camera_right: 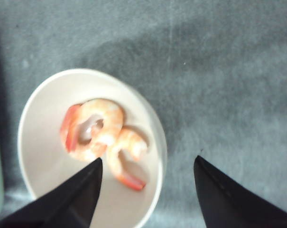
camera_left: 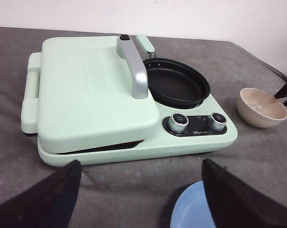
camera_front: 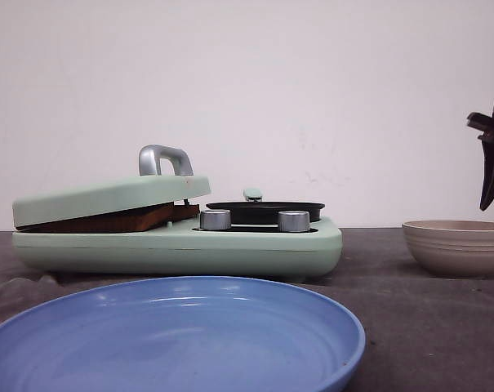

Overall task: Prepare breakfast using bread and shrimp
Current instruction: 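Lower the right gripper to the cream shrimp bowl and grasp its rim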

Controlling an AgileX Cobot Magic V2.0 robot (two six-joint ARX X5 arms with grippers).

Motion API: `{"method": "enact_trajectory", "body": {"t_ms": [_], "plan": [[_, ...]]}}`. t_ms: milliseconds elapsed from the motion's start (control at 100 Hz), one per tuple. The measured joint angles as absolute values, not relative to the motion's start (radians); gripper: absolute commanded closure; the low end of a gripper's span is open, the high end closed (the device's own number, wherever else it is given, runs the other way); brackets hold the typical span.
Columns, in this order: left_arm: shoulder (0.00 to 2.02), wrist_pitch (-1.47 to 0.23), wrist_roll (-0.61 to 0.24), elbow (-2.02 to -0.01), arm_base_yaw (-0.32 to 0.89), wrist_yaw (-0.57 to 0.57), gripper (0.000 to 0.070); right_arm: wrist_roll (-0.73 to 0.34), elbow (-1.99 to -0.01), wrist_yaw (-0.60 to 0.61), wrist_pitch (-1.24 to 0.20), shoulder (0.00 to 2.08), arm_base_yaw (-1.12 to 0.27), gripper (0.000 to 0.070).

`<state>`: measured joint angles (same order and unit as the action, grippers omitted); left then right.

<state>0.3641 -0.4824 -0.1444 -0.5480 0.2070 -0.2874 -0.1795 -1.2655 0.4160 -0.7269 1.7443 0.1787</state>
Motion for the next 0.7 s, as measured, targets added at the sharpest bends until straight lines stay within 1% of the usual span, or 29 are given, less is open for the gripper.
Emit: {"method": "enact_trajectory", "body": {"t_ms": [580,700], "plan": [[0.364,-0.467,-0.144,-0.548,0.207,-0.287,0.0268,-0.179,-1.266,0.416,-0.651,1.858,0.178,0.0324],[0.364,-0.467,-0.144,-0.548,0.207,-0.286,0.0268,-0.179,-1.266,0.417,-0.635,1.859,0.171,0.0344]]}}
